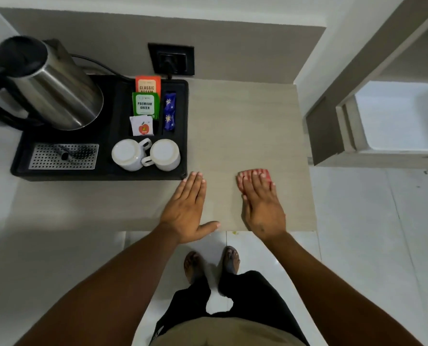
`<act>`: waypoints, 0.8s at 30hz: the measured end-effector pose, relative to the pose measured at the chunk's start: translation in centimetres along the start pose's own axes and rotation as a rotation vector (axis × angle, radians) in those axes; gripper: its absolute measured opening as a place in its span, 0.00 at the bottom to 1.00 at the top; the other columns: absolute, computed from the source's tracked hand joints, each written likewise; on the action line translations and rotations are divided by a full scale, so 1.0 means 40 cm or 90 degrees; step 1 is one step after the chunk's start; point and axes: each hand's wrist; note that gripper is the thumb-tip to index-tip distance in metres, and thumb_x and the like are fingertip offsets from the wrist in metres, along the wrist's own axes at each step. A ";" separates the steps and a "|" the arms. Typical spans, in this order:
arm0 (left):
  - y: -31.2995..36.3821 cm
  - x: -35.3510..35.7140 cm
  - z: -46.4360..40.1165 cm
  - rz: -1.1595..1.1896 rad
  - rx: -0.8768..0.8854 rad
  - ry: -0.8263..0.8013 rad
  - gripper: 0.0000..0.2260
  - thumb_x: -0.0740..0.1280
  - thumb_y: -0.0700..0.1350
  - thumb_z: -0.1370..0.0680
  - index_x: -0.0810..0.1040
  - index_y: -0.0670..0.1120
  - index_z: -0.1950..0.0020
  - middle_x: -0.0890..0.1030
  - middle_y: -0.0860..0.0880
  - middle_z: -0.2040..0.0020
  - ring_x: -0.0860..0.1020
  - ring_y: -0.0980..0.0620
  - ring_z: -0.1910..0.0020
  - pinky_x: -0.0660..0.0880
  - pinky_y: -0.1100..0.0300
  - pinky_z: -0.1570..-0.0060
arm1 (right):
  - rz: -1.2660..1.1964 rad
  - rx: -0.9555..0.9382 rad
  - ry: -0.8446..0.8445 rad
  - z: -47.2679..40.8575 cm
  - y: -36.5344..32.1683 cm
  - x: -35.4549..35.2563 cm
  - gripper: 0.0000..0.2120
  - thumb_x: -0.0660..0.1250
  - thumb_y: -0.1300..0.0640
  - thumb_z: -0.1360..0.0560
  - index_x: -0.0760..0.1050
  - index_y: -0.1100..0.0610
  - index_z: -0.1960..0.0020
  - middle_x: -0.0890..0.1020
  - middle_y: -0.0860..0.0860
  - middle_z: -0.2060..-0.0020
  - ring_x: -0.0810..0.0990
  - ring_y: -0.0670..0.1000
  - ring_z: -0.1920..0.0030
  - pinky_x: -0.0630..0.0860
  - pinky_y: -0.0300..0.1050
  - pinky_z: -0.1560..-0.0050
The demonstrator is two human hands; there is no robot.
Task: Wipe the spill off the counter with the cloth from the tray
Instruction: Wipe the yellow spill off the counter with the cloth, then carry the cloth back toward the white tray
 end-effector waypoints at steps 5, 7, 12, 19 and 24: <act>0.116 -0.076 -0.190 0.008 0.008 -0.015 0.51 0.38 0.75 0.25 0.37 0.36 0.18 0.37 0.35 0.17 0.35 0.39 0.17 0.40 0.43 0.18 | -0.024 0.078 0.051 -0.066 0.172 -0.096 0.30 0.62 0.61 0.20 0.59 0.51 0.20 0.59 0.54 0.20 0.53 0.59 0.20 0.45 0.53 0.21; 0.200 -0.134 -0.335 -0.010 0.049 0.028 0.49 0.38 0.74 0.24 0.36 0.36 0.18 0.37 0.35 0.17 0.35 0.38 0.17 0.39 0.43 0.18 | -0.034 0.162 0.082 -0.144 0.333 -0.199 0.29 0.61 0.62 0.20 0.60 0.52 0.20 0.59 0.55 0.20 0.52 0.58 0.19 0.43 0.51 0.21; 0.362 -0.225 -0.541 0.006 0.068 0.042 0.50 0.37 0.74 0.24 0.39 0.36 0.17 0.40 0.35 0.16 0.37 0.38 0.17 0.40 0.43 0.18 | -0.090 0.213 0.074 -0.233 0.533 -0.338 0.37 0.66 0.72 0.26 0.62 0.51 0.21 0.57 0.53 0.19 0.48 0.54 0.19 0.44 0.51 0.20; 0.445 -0.256 -0.632 0.053 0.119 0.069 0.50 0.39 0.76 0.25 0.38 0.39 0.17 0.39 0.38 0.15 0.37 0.41 0.16 0.39 0.44 0.18 | -0.015 0.236 0.125 -0.298 0.614 -0.378 0.45 0.72 0.74 0.29 0.59 0.47 0.20 0.54 0.48 0.19 0.46 0.51 0.20 0.42 0.47 0.22; 0.656 -0.285 -0.893 0.067 0.136 0.061 0.49 0.44 0.75 0.22 0.39 0.38 0.16 0.39 0.39 0.15 0.36 0.42 0.16 0.39 0.46 0.18 | -0.051 0.311 0.049 -0.412 0.872 -0.458 0.38 0.69 0.67 0.25 0.59 0.47 0.20 0.55 0.48 0.19 0.49 0.53 0.19 0.44 0.51 0.21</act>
Point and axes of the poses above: each hand's wrist, its own z-axis away from the middle knuckle, its own x-axis out of the palm, y = z × x
